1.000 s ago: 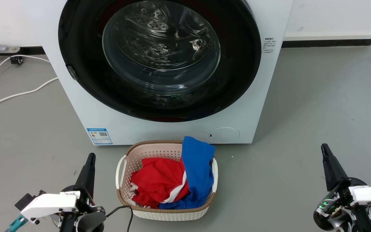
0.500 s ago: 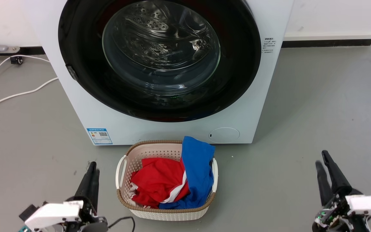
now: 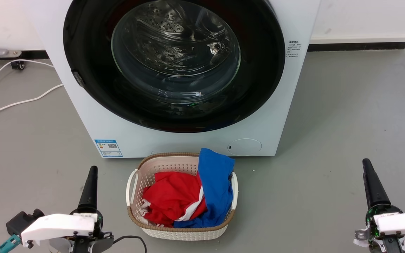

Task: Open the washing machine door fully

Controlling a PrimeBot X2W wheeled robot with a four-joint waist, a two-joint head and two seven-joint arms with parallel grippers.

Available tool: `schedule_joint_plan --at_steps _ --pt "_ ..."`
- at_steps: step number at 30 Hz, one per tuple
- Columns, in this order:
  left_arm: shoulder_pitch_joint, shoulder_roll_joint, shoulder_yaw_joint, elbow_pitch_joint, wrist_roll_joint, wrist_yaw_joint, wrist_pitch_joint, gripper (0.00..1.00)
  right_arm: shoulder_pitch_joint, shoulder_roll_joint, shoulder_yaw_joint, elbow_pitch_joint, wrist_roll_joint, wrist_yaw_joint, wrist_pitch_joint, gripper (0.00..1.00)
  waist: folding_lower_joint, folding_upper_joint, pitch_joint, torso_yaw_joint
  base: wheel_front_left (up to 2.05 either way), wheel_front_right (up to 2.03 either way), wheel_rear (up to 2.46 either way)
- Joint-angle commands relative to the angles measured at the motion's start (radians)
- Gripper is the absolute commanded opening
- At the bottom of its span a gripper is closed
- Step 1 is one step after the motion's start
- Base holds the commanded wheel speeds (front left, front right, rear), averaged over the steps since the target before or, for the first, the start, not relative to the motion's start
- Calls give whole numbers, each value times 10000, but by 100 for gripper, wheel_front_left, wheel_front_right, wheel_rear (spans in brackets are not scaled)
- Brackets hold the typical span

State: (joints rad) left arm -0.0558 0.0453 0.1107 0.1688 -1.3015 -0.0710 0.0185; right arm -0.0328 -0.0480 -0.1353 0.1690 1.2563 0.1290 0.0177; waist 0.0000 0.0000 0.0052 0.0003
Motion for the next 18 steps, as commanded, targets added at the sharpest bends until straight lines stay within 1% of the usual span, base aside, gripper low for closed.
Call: schedule_joint_plan --at_steps 1,8,13,18 --pt "-41 32 -57 -313 501 148 -109 100 -21 -37 36 -356 -570 14 -109 100 0 0 1 1 0 0 0" --pt "126 35 -383 -637 2291 628 -392 100 190 -37 250 -891 -2432 14 -387 100 0 0 3 7 0 0 0" --pt "200 38 -623 -731 3386 832 -584 100 374 -38 423 -1071 -3706 15 -581 100 0 0 7 13 0 0 0" --pt "267 89 -823 -802 4258 964 -765 100 509 -38 464 -1152 -4661 16 -757 100 0 0 13 19 0 0 0"
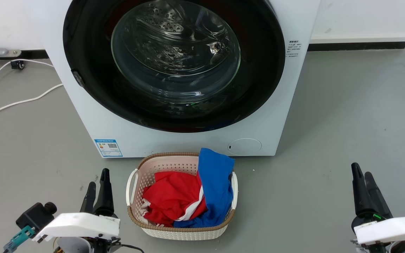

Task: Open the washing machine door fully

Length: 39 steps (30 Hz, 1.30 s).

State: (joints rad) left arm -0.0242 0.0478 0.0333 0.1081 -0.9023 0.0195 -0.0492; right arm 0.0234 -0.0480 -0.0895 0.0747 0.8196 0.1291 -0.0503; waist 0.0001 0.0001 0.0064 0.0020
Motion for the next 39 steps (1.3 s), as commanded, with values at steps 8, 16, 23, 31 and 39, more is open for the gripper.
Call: schedule_joint_plan --at_steps 8,16,23,31,39 --pt "40 192 -370 -245 1335 231 -323 100 97 -38 -8 -405 -1400 15 -318 100 -1 -1 23 0 0 0 0" --pt "114 314 -661 -402 2364 422 -574 100 285 -38 2 -639 -2524 17 -571 100 -1 -1 41 9 0 0 0" --pt "205 375 -894 -480 3173 545 -784 100 437 -38 29 -804 -3280 18 -772 100 -1 -1 17 21 0 0 0" --pt "309 409 -1107 -528 4020 584 -1002 100 640 -38 62 -886 -4086 19 -994 100 -1 -1 3 48 0 0 0" --pt "402 428 -1277 -570 4836 557 -1205 100 780 -38 45 -1041 -4860 20 -1200 100 -1 -1 -6 60 0 0 0"
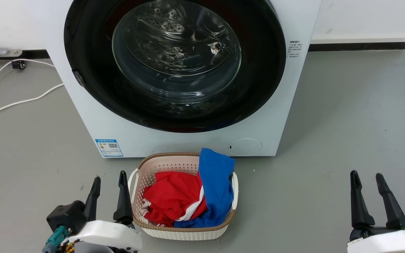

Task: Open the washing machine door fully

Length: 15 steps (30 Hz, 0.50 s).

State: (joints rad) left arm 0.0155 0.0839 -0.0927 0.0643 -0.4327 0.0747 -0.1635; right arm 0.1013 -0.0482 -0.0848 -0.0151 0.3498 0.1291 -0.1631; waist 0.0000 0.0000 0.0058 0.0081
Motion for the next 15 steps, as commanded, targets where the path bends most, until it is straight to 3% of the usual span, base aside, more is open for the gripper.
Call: schedule_joint_plan --at_steps 1,15 --pt "16 66 -37 -143 235 -2 -90 100 18 -36 -2 -165 -238 21 -94 100 0 0 -4 -2 0 0 0" --pt "187 -68 -136 -279 1375 -192 -410 100 261 -36 -100 -453 -1222 23 -426 100 0 0 -64 -3 0 0 0"
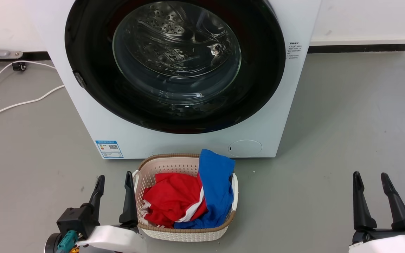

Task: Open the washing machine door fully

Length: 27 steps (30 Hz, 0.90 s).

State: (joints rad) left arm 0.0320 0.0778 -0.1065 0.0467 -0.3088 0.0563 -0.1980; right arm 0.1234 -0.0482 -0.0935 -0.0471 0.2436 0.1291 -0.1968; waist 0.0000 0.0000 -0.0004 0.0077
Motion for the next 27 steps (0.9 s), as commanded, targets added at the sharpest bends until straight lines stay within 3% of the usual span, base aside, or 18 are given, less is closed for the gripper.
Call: schedule_joint_plan --at_steps 1,27 --pt "31 -20 10 -111 214 -22 -91 100 63 -36 -18 -159 -209 23 -97 100 0 0 -10 1 0 0 0" --pt "388 -267 281 166 1795 -372 -597 100 559 -34 -111 -475 -1123 25 -612 100 0 0 -125 42 0 0 0"
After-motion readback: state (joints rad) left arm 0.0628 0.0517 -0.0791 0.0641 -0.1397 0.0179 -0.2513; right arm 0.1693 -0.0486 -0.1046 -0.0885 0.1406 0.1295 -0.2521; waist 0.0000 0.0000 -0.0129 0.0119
